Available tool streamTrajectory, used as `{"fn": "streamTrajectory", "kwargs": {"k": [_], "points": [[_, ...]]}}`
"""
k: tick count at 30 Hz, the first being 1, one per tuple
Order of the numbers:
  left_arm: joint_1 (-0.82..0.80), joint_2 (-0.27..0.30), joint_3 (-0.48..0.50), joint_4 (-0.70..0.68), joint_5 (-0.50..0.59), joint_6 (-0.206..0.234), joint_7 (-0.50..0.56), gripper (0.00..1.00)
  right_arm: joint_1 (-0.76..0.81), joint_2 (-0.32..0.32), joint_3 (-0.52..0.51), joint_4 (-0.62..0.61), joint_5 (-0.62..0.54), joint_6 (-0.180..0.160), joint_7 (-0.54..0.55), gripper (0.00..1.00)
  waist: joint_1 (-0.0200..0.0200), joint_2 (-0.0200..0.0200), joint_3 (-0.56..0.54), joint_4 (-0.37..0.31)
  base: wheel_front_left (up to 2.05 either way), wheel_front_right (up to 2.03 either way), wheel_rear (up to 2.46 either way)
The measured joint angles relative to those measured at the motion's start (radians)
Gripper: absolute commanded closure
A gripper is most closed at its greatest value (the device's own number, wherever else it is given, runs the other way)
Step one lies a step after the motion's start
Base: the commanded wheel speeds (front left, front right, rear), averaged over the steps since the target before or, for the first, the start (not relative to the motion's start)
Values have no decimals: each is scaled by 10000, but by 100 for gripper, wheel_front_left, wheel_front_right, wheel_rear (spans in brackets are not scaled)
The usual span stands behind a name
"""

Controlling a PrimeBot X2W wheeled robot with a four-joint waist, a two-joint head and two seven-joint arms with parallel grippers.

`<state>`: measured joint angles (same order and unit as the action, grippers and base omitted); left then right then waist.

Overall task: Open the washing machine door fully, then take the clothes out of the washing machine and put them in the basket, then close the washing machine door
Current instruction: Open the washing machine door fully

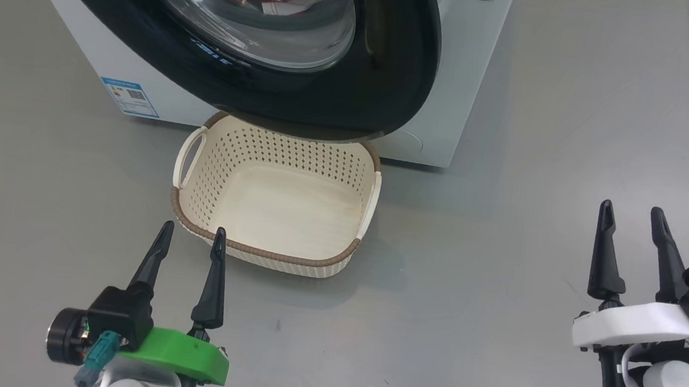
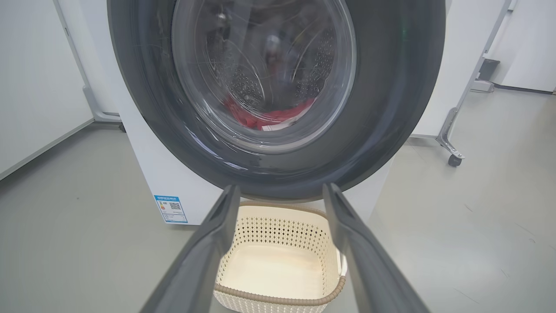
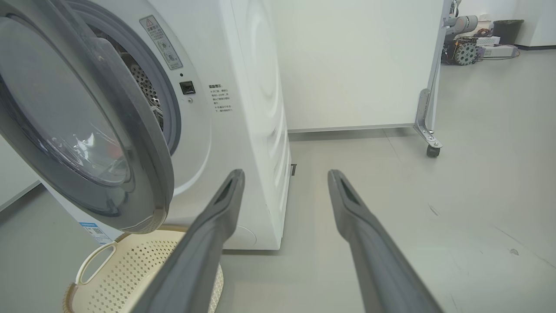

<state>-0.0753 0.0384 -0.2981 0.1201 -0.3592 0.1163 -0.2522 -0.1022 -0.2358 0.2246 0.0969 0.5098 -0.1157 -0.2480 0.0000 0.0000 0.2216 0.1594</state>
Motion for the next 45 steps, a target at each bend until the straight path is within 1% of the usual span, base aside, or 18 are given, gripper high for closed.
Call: {"fn": "streamTrajectory", "kwargs": {"k": [3, 6, 9, 13, 17, 21, 31, 32, 33, 34, 38, 43, 45], "points": [[-19, 0, -113, -4, 0, 0, 0, 0, -217, -209, -86, 27, 0, 27, 0, 0, 0, 0, 102, 97, 0, 0, 0], [-38, 0, -199, -2, -2, 0, 2, 0, -593, -247, -113, 52, 92, 230, 12, 0, 0, 0, 219, 191, 0, 0, 0], [-138, 0, -295, 0, -17, 0, 2, 0, -988, -230, -247, 161, 550, 445, 150, 0, 0, 0, 316, 304, 0, 0, 0], [-267, 0, -430, 0, -107, -77, 2, 0, -1514, -357, -460, 408, 855, 648, 410, 0, 0, 0, 423, 467, 0, 0, 0], [-280, -2, -520, 0, -190, -79, 2, 0, -2143, -290, -748, 579, 1599, 884, 725, 0, 0, 0, 542, 624, 0, 0, 0], [-332, -2, -593, -8, -205, -79, 2, 0, -2761, -56, -1131, 727, 2529, 1055, 1129, 0, 0, 0, 691, 775, 0, 0, 0], [-699, -4, -855, -40, -416, -79, 0, 0, -4090, 272, -1914, 1407, 4569, 1147, 2468, 0, 0, 0, 1050, 1269, 0, 0, 0], [-726, -4, -863, -44, -428, -79, 2, 0, -4241, 320, -1952, 1463, 4775, 1152, 2619, 39, 0, 0, 1083, 1321, 0, 0, 0], [-743, -4, -878, -52, -435, -79, 0, 0, -4392, 399, -2013, 1521, 4993, 1179, 2752, 84, 0, 0, 1116, 1372, 0, 0, 0], [-749, -6, -899, -56, -449, -79, 0, 0, -4532, 500, -2102, 1565, 5246, 1187, 2871, 100, 0, 0, 1148, 1421, 0, 0, 0], [-781, -6, -1012, -54, -456, -79, 0, 0, -5056, 667, -2253, 1751, 6002, 1235, 3436, 100, 0, 0, 1261, 1615, 0, 0, 0], [-865, -8, -1145, -54, -523, -77, 2, 0, -5541, 541, -2278, 1952, 6261, 1237, 3971, 100, 0, 0, 1346, 1812, 0, 0, 0], [-896, -8, -1175, -58, -543, -77, 2, 0, -5787, 523, -2395, 2090, 6594, 1229, 4255, 100, 0, 0, 1383, 1911, 0, 0, 0]]}}
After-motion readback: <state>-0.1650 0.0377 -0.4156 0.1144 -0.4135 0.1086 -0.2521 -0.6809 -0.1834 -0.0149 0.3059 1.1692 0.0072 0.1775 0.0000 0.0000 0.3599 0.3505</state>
